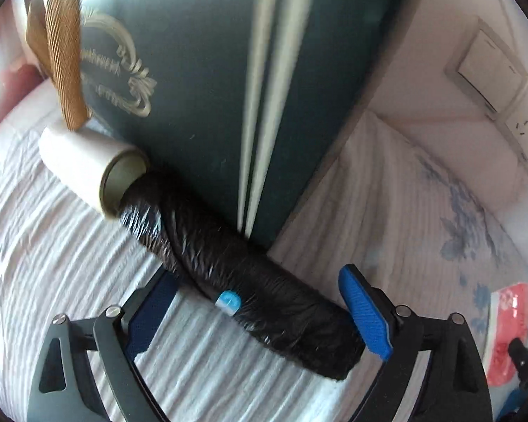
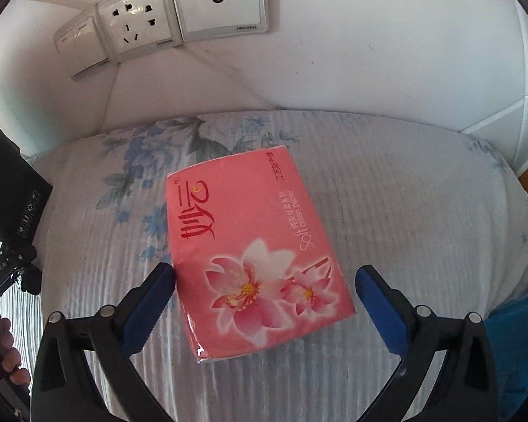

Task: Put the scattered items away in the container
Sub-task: 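Grasp the black trash-bag roll with the left gripper while the right gripper grasps the pink tissue pack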

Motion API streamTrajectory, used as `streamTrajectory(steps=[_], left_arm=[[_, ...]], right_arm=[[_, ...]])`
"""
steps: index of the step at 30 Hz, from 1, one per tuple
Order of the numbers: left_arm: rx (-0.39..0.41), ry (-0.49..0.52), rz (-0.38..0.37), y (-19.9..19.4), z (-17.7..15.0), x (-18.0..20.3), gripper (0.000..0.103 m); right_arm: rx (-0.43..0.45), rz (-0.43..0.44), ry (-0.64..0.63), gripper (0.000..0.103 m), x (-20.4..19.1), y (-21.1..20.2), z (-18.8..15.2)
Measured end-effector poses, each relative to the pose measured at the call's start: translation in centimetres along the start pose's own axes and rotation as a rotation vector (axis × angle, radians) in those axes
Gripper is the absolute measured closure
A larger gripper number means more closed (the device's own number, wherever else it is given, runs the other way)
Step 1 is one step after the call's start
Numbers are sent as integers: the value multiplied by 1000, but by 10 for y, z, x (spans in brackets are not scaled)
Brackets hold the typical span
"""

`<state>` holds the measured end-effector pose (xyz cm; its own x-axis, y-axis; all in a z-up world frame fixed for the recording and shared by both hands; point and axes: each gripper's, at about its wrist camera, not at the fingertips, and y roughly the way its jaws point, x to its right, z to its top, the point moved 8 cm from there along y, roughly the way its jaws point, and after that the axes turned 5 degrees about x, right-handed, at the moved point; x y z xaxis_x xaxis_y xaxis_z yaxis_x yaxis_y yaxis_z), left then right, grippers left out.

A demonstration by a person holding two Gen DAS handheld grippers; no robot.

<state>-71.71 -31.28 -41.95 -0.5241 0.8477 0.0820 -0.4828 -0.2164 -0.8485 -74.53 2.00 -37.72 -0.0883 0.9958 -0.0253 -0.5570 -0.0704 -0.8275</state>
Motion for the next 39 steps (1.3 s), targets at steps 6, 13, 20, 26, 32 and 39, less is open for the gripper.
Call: streamTrajectory(steps=[6, 13, 20, 26, 32, 39], left_arm=[[-1, 88, -64, -17, -18, -9, 32], [-45, 318, -100, -47, -54, -35, 62], [-67, 466, -81, -79, -104, -71, 69], [-54, 457, -69, -95, -121, -90, 65], [19, 467, -56, -98, -87, -82, 33], [-58, 475, -5, -79, -93, -90, 67]], right_arm=[[-84, -44, -30, 6, -4, 21, -32], [-112, 37, -27, 9, -20, -20, -80], [-201, 102, -48, 8, -55, -62, -157], [-187, 80, -35, 6, -63, -77, -180], [-144, 65, -31, 2, -65, -79, -160], [-123, 74, -30, 0, -68, -76, -145]])
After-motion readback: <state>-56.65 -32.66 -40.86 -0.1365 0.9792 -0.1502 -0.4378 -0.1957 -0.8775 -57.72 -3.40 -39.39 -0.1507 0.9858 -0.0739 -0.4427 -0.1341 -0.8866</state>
